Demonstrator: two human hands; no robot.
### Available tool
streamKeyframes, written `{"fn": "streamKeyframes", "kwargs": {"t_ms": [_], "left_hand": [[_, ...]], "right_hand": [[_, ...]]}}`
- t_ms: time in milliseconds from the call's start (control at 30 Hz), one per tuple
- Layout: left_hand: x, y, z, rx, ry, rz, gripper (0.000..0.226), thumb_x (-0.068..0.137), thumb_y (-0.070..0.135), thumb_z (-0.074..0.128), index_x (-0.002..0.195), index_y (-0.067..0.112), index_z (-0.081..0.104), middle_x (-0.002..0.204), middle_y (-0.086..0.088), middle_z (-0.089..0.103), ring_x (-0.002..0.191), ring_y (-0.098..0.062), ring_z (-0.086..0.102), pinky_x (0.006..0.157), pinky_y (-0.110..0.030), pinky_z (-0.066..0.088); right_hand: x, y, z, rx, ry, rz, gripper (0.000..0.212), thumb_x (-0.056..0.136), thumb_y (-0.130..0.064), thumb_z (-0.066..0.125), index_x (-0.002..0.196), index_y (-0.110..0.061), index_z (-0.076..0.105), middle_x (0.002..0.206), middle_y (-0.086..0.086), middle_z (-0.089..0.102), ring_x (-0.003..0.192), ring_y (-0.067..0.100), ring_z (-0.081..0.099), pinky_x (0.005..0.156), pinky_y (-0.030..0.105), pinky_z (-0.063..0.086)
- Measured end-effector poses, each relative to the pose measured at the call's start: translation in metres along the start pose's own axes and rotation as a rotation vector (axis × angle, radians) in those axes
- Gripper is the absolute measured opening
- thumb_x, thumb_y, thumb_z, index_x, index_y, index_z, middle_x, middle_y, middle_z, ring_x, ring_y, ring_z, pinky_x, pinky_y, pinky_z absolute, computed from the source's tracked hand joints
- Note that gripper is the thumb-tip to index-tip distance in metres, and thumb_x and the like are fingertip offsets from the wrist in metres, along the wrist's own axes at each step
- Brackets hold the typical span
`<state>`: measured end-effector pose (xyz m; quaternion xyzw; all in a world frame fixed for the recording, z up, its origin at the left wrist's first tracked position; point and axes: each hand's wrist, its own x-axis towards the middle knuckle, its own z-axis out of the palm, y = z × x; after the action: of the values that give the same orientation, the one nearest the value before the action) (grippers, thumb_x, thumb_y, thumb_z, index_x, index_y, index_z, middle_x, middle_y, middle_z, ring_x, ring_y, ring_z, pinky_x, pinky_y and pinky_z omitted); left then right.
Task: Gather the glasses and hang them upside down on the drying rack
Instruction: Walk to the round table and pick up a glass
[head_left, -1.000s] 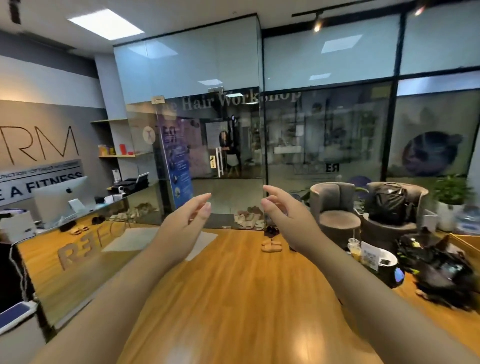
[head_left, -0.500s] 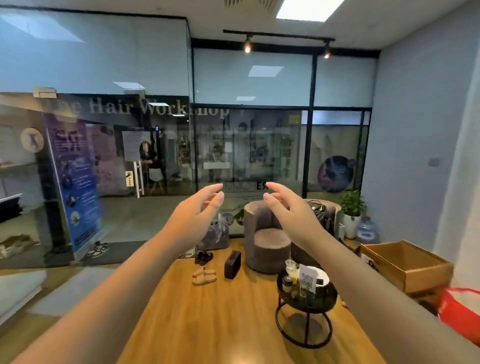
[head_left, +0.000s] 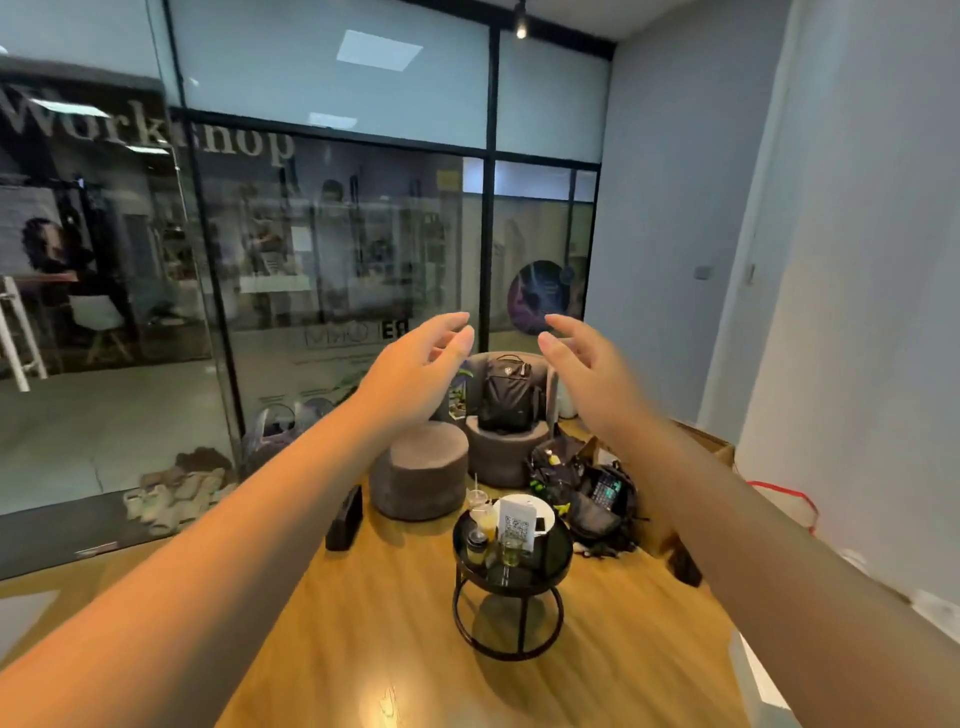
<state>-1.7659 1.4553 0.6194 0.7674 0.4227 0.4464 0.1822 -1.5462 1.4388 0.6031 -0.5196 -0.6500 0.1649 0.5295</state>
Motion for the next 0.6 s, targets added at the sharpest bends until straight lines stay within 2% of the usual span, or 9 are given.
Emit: {"fn": "streamKeyframes", "kwargs": {"t_ms": [133, 233, 300, 367, 433, 467, 600], "left_hand": [[0.063, -0.049, 0.052, -0.008, -0.042, 0.004, 0.047, 0.108, 0.046, 0.042, 0.152, 0.030, 0.047, 0.139, 0.011, 0.057, 0.123, -0.006, 0.051, 0.100, -0.027, 0.038], [0.115, -0.082, 0.093, -0.003, -0.071, -0.012, 0.047, 0.108, 0.046, 0.042, 0.152, 0.029, 0.048, 0.143, 0.010, 0.058, 0.128, -0.007, 0.052, 0.103, -0.028, 0.040], [0.153, -0.100, 0.118, -0.008, -0.075, -0.031, 0.047, 0.108, 0.045, 0.043, 0.151, 0.029, 0.049, 0.141, 0.012, 0.059, 0.127, -0.004, 0.052, 0.102, -0.024, 0.041], [0.189, -0.118, 0.143, -0.012, -0.071, -0.048, 0.045, 0.108, 0.043, 0.044, 0.150, 0.029, 0.050, 0.137, 0.014, 0.059, 0.124, -0.002, 0.052, 0.099, -0.015, 0.041], [0.222, -0.134, 0.168, -0.014, -0.072, -0.066, 0.042, 0.108, 0.039, 0.045, 0.148, 0.028, 0.051, 0.128, 0.017, 0.058, 0.119, 0.000, 0.053, 0.089, -0.001, 0.036], [0.238, -0.144, 0.180, -0.021, -0.076, -0.073, 0.041, 0.108, 0.038, 0.046, 0.148, 0.028, 0.052, 0.127, 0.017, 0.059, 0.118, -0.001, 0.054, 0.087, 0.000, 0.035], [0.292, -0.192, 0.224, -0.023, -0.099, -0.098, 0.045, 0.108, 0.041, 0.046, 0.151, 0.027, 0.049, 0.133, 0.012, 0.061, 0.120, -0.003, 0.055, 0.090, -0.007, 0.039]], "right_hand": [[0.055, 0.067, 0.009, -0.059, -0.022, 0.018, 0.051, 0.105, -0.052, 0.049, 0.153, -0.034, 0.046, 0.142, -0.005, 0.061, 0.124, 0.011, 0.054, 0.080, 0.011, 0.038], [0.104, 0.121, 0.012, -0.108, -0.073, 0.020, 0.048, 0.105, -0.053, 0.049, 0.151, -0.037, 0.048, 0.145, -0.004, 0.058, 0.126, 0.012, 0.054, 0.091, 0.023, 0.045], [0.139, 0.152, 0.015, -0.143, -0.127, 0.004, 0.046, 0.105, -0.052, 0.050, 0.149, -0.039, 0.049, 0.146, -0.004, 0.058, 0.129, 0.013, 0.054, 0.104, 0.037, 0.048], [0.171, 0.182, 0.019, -0.171, -0.175, 0.008, 0.053, 0.104, -0.052, 0.051, 0.154, -0.037, 0.044, 0.149, -0.003, 0.056, 0.133, 0.016, 0.053, 0.110, 0.045, 0.048], [0.202, 0.211, 0.021, -0.167, -0.207, 0.034, 0.057, 0.103, -0.054, 0.051, 0.156, -0.036, 0.041, 0.151, -0.002, 0.055, 0.134, 0.018, 0.053, 0.109, 0.049, 0.049], [0.217, 0.225, 0.021, -0.164, -0.212, 0.048, 0.057, 0.103, -0.055, 0.051, 0.156, -0.037, 0.040, 0.150, -0.001, 0.055, 0.134, 0.019, 0.054, 0.109, 0.050, 0.050], [0.270, 0.282, 0.025, -0.153, -0.214, 0.089, 0.061, 0.101, -0.059, 0.049, 0.157, -0.036, 0.041, 0.146, -0.002, 0.059, 0.131, 0.018, 0.056, 0.108, 0.050, 0.051]]}}
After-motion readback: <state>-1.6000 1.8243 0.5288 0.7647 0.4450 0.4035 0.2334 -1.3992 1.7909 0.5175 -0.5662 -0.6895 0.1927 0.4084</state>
